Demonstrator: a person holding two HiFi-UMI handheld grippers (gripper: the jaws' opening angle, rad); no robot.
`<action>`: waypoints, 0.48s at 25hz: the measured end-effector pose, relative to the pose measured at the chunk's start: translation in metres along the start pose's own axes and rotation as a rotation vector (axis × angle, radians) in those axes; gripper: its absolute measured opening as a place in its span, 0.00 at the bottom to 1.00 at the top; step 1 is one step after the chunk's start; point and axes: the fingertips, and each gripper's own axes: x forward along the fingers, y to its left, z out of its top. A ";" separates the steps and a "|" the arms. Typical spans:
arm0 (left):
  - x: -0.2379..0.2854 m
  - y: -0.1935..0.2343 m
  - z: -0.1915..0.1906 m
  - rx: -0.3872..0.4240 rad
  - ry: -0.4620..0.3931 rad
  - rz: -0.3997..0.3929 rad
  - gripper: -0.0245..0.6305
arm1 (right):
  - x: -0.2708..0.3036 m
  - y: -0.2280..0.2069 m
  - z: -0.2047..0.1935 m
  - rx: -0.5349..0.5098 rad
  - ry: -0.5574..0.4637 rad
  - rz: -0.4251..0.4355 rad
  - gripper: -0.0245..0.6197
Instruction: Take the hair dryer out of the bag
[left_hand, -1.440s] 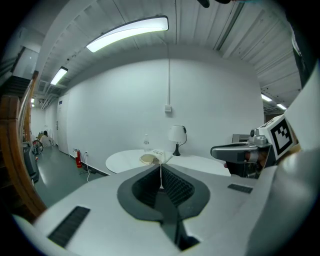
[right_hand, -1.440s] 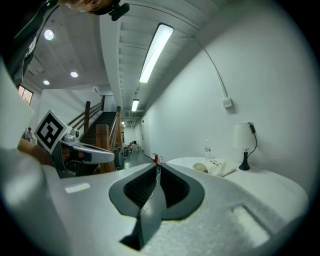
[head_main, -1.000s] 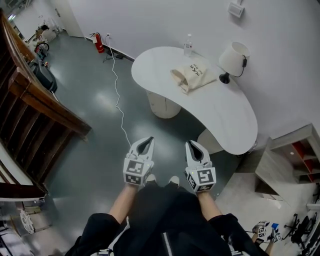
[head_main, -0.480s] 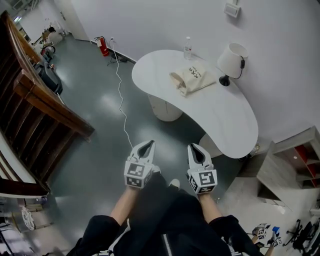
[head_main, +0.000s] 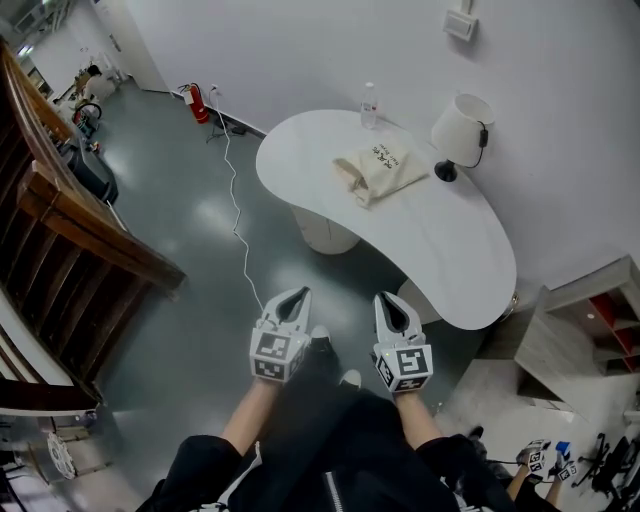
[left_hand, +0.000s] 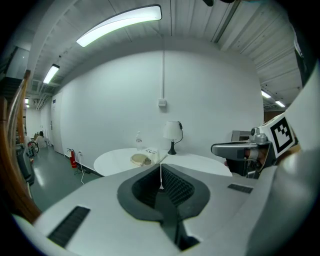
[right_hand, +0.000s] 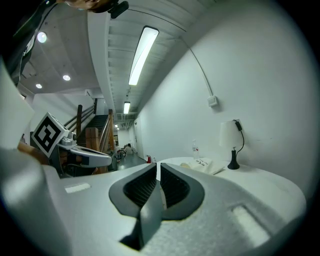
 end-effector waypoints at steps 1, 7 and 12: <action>0.007 0.004 0.002 -0.001 0.001 -0.006 0.06 | 0.006 -0.004 0.001 0.001 0.002 -0.009 0.06; 0.051 0.036 0.014 -0.004 0.005 -0.051 0.06 | 0.054 -0.017 0.010 0.003 0.018 -0.043 0.06; 0.086 0.061 0.025 0.012 0.004 -0.090 0.06 | 0.096 -0.019 0.019 -0.004 0.019 -0.055 0.06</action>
